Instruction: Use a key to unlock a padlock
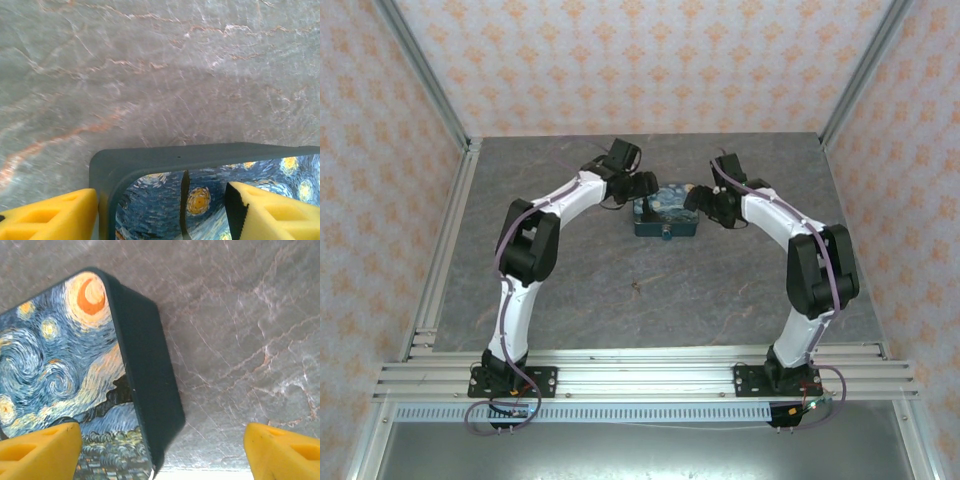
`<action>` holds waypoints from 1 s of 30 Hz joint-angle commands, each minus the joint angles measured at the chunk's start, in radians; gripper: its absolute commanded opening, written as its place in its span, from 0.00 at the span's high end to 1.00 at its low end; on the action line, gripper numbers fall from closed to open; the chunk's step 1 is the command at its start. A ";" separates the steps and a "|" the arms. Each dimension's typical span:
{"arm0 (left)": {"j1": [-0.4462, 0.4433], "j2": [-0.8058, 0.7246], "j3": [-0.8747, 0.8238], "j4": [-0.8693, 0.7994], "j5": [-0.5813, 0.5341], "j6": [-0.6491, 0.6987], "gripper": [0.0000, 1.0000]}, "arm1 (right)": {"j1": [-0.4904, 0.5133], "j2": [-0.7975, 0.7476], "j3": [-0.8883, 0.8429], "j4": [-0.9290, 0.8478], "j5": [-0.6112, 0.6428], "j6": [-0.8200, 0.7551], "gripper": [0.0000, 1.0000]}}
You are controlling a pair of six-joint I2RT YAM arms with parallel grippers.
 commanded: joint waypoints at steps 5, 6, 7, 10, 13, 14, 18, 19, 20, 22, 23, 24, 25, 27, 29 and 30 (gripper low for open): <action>0.007 -0.075 -0.030 -0.070 -0.107 0.017 0.25 | -0.003 0.021 -0.013 0.021 -0.080 0.019 0.20; 0.008 -0.085 -0.033 -0.078 -0.109 0.028 0.24 | -0.003 0.026 -0.009 0.025 -0.086 0.025 0.21; 0.010 -0.094 -0.040 -0.081 -0.109 0.036 0.24 | -0.003 0.031 -0.007 0.030 -0.092 0.030 0.22; 0.017 -0.120 -0.060 -0.082 -0.105 0.055 0.23 | -0.003 0.039 -0.006 0.045 -0.104 0.046 0.24; 0.023 -0.136 -0.076 -0.080 -0.096 0.066 0.23 | -0.003 0.043 -0.008 0.055 -0.114 0.066 0.27; 0.026 -0.144 -0.081 -0.085 -0.101 0.066 0.23 | -0.002 0.042 -0.010 0.055 -0.117 0.074 0.27; 0.037 -0.205 -0.109 -0.113 -0.138 0.115 0.23 | -0.004 0.011 -0.025 0.057 -0.099 0.103 0.26; 0.040 -0.224 -0.120 -0.125 -0.145 0.124 0.23 | -0.003 0.000 -0.029 0.055 -0.098 0.107 0.26; 0.045 -0.251 -0.136 -0.136 -0.154 0.134 0.23 | -0.003 -0.013 -0.034 0.054 -0.096 0.110 0.25; 0.052 -0.303 -0.173 -0.167 -0.187 0.138 0.23 | -0.003 -0.039 -0.041 0.050 -0.093 0.113 0.24; 0.057 -0.337 -0.195 -0.188 -0.201 0.137 0.24 | -0.003 -0.050 -0.045 0.043 -0.090 0.112 0.23; 0.060 -0.367 -0.220 -0.208 -0.213 0.135 0.25 | -0.003 -0.063 -0.047 0.033 -0.086 0.113 0.23; 0.062 -0.401 -0.257 -0.225 -0.222 0.136 0.25 | -0.002 -0.077 -0.051 0.023 -0.082 0.111 0.23; 0.062 -0.474 -0.351 -0.238 -0.237 0.137 0.25 | -0.001 -0.109 -0.070 0.008 -0.070 0.111 0.22; 0.062 -0.562 -0.472 -0.240 -0.258 0.122 0.25 | 0.011 -0.153 -0.101 -0.003 -0.047 0.105 0.23; 0.062 -0.599 -0.524 -0.236 -0.262 0.114 0.26 | 0.022 -0.174 -0.116 -0.007 -0.030 0.100 0.23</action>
